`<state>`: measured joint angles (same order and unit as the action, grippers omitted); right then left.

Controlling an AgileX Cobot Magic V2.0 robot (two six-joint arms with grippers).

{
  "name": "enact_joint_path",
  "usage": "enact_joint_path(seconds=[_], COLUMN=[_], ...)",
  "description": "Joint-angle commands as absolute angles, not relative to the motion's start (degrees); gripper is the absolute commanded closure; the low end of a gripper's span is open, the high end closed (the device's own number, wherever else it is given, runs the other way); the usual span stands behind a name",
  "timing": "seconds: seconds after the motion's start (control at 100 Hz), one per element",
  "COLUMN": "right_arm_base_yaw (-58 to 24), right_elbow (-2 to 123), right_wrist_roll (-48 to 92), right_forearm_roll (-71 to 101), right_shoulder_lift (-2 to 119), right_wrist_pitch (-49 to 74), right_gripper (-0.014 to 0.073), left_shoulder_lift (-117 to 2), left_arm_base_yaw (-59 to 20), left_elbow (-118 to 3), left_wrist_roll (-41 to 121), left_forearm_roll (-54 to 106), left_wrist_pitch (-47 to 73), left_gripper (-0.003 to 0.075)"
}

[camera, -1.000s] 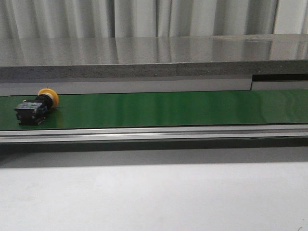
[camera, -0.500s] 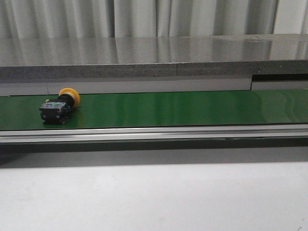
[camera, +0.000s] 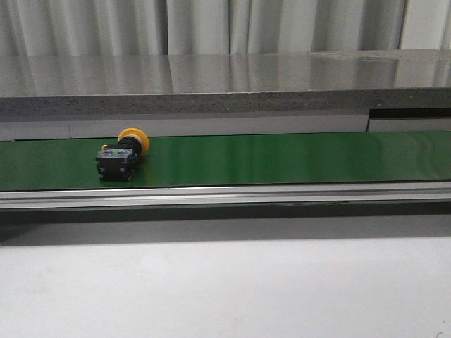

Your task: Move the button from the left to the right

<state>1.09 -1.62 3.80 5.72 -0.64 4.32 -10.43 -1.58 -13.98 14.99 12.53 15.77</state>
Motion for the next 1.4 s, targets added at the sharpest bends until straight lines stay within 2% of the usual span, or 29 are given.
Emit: enact_joint_path(seconds=[0.0, 0.17, 0.54, 0.71, 0.92, 1.39], right_arm_base_yaw=[1.0, 1.0, 1.0, 1.0, 1.0, 1.0], right_elbow=[-0.6, -0.6, -0.3, 4.2, 16.0, 43.0], right_wrist_roll=[3.9, 3.9, 3.9, 3.9, 3.9, 3.9], right_forearm_roll=[5.1, 5.1, 5.1, 5.1, 5.1, 5.1], right_shoulder_lift=[-1.6, -1.6, -1.6, -1.6, 4.1, 35.8], right_wrist_pitch=[-0.7, -0.7, -5.6, -3.1, 9.4, 39.9], right_gripper=[0.0662, 0.0662, 0.0662, 0.0662, 0.0662, 0.0662], left_shoulder_lift=[-11.0, -11.0, -11.0, -11.0, -11.0, -11.0], left_arm_base_yaw=[-2.0, -2.0, -2.0, -2.0, -2.0, -2.0], left_elbow=[-15.5, -15.5, -15.5, -15.5, -15.5, -15.5], left_wrist_roll=[14.9, 14.9, 14.9, 14.9, 14.9, 14.9], left_forearm_roll=[13.5, 13.5, 13.5, 13.5, 13.5, 13.5], left_wrist_pitch=[11.1, 11.1, 11.1, 11.1, 11.1, 11.1], left_gripper=[0.0477, 0.0743, 0.0741, 0.0741, 0.0741, 0.0741])
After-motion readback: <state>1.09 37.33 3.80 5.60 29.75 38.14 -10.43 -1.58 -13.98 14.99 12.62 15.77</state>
